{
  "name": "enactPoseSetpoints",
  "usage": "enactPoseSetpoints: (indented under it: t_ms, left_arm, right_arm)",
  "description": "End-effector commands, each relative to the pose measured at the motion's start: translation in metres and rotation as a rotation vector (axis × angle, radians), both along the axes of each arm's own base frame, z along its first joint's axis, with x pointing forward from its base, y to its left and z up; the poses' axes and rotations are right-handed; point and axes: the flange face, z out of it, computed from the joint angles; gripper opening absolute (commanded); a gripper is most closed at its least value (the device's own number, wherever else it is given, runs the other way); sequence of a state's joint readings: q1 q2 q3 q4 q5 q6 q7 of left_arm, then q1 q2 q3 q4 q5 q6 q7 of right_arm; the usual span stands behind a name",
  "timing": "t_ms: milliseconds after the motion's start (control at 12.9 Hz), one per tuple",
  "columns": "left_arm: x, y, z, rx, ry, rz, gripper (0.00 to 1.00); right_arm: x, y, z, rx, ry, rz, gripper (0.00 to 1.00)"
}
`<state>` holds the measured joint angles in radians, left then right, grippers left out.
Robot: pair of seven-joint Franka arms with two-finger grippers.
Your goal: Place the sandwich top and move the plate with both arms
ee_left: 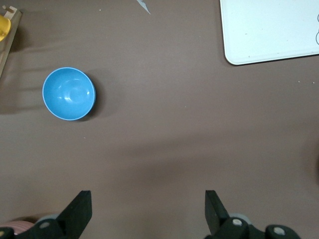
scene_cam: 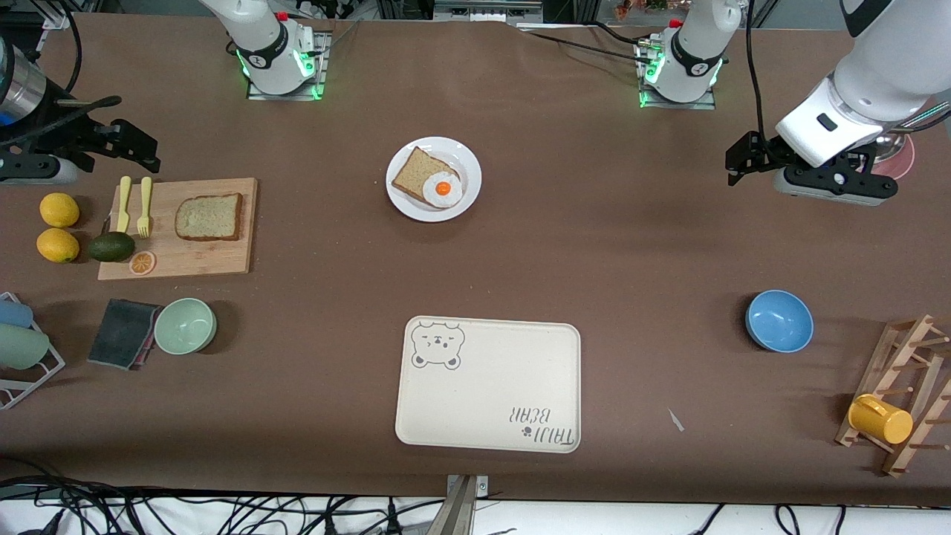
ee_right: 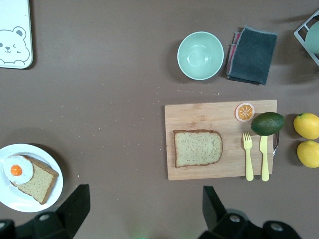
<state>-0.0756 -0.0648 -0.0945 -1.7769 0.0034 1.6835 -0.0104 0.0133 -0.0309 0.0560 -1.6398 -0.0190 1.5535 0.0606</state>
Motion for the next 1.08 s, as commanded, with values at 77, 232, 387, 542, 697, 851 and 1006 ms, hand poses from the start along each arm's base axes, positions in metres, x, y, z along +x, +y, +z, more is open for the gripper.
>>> enactPoseSetpoints:
  t_ms: [77, 232, 387, 542, 697, 851, 1006]
  left_arm:
    - [0.0037, 0.0008, 0.0042, 0.030, 0.000, 0.004, 1.00]
    - [0.0037, -0.0015, 0.0045, 0.032, -0.004, -0.001, 1.00]
    - [0.0033, -0.0008, 0.0052, 0.031, -0.004, 0.001, 1.00]
    - [0.0036, 0.0009, 0.0052, 0.031, -0.003, 0.001, 1.00]
    - [0.0036, 0.0009, 0.0052, 0.031, -0.004, 0.002, 1.00]
    - [0.0026, -0.0015, 0.0059, 0.031, -0.004, -0.001, 1.00]
    - [0.0032, 0.0001, 0.0051, 0.031, -0.002, 0.001, 1.00]
  right_arm:
    - [0.0005, -0.0015, 0.0026, -0.011, 0.001, 0.008, 1.00]
    - [0.0004, -0.0008, 0.0026, -0.013, 0.001, 0.010, 1.00]
    - [0.0009, -0.0008, 0.0018, -0.013, 0.002, 0.010, 1.00]
    - [0.0010, -0.0006, 0.0019, -0.011, 0.001, 0.007, 1.00]
    - [0.0016, 0.0002, 0.0001, -0.011, 0.005, 0.008, 1.00]
    - [0.0016, 0.0007, -0.0012, -0.008, 0.007, -0.004, 1.00]
    - [0.0031, 0.0020, -0.0019, -0.004, -0.001, -0.002, 1.00]
